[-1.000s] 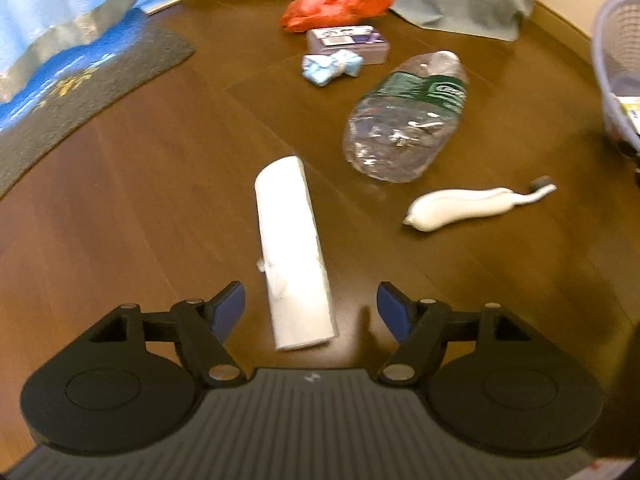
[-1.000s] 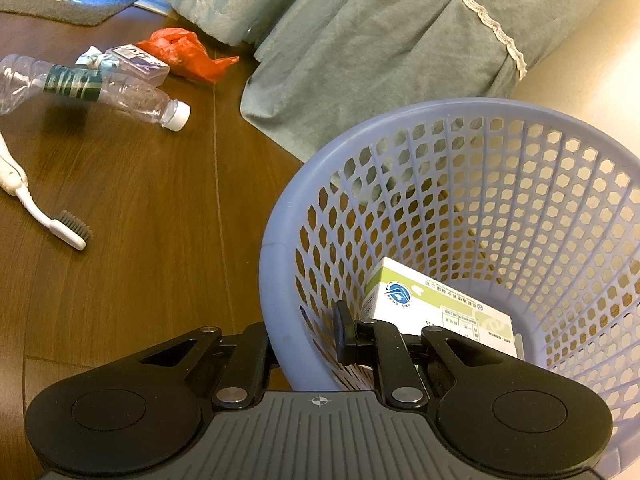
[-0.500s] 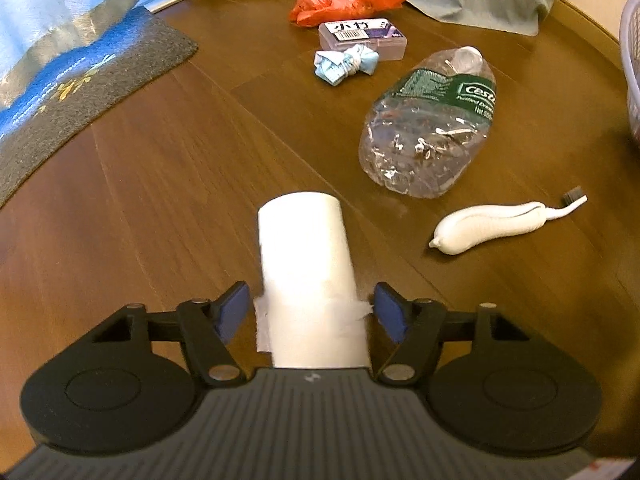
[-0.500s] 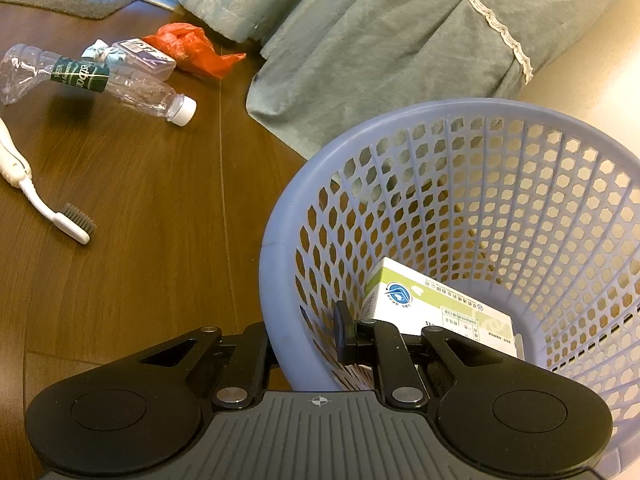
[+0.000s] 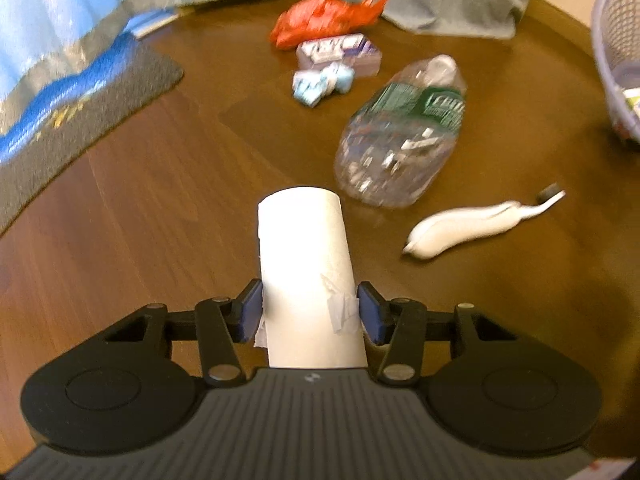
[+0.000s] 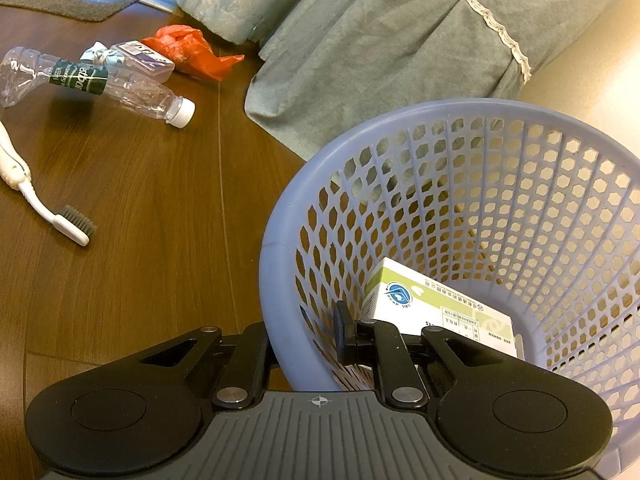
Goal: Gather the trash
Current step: 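Carry the paper cup into the wastebasket and open the left tool, then lower the left tool onto the white toothbrush and grasp its handle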
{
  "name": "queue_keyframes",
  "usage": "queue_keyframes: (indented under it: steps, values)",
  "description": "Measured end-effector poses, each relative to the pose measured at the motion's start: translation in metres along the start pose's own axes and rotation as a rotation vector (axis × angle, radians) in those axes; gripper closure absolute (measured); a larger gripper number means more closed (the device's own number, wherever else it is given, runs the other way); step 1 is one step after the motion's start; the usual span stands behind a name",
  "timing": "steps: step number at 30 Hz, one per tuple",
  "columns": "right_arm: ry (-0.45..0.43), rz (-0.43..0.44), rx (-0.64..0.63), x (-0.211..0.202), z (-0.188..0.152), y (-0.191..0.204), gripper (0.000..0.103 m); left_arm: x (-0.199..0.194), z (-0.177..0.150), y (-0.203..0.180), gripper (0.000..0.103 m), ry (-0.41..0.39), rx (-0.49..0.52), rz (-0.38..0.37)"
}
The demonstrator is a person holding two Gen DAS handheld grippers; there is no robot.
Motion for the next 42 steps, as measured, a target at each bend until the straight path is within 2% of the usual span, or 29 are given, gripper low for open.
queue_keyframes:
  steps: [4,8,16,23,25,26,29,32,38,42]
  values:
    - [-0.002,0.0,0.003,0.0,0.001,0.0,0.093,-0.019,0.025,-0.015,0.058,-0.062,0.012,-0.055]
    - [-0.002,0.0,-0.005,-0.001,0.001,0.002,0.093,-0.046,0.062,-0.052,0.058,-0.153,0.08,-0.166]
    - [-0.01,0.003,0.001,-0.002,-0.001,0.0,0.093,-0.101,0.132,-0.157,0.057,-0.298,0.32,-0.436]
    - [-0.02,0.004,0.022,-0.003,0.001,0.0,0.093,-0.124,0.194,-0.255,0.057,-0.405,0.402,-0.624]
    - [-0.02,0.003,0.022,-0.003,0.001,0.0,0.093,-0.126,0.209,-0.283,0.041,-0.429,0.439,-0.661]
    - [-0.02,0.003,0.023,-0.003,0.001,0.0,0.093,-0.124,0.215,-0.292,0.03,-0.429,0.439,-0.657]
    - [-0.023,0.004,0.027,-0.003,0.001,-0.001,0.093,-0.122,0.229,-0.29,0.03,-0.445,0.377,-0.647]
    - [-0.026,0.004,0.034,-0.003,0.002,-0.002,0.093,-0.12,0.228,-0.259,0.03,-0.459,0.33,-0.595]
    - [-0.026,0.005,0.043,-0.003,0.004,-0.005,0.093,-0.097,0.196,-0.165,0.03,-0.396,0.279,-0.414]
    - [-0.023,0.004,0.039,-0.002,0.004,-0.005,0.093,-0.082,0.152,-0.092,0.03,-0.322,0.207,-0.28]
Point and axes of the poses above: each gripper's, at about its wrist camera, not at the fingertips, and x roughly the way its jaws point, y to its left, z to its top, the point moved 5 cm from there along x, roughly the way its jaws point, and after that the axes turned 7 degrees about z, right-handed, at the moved point
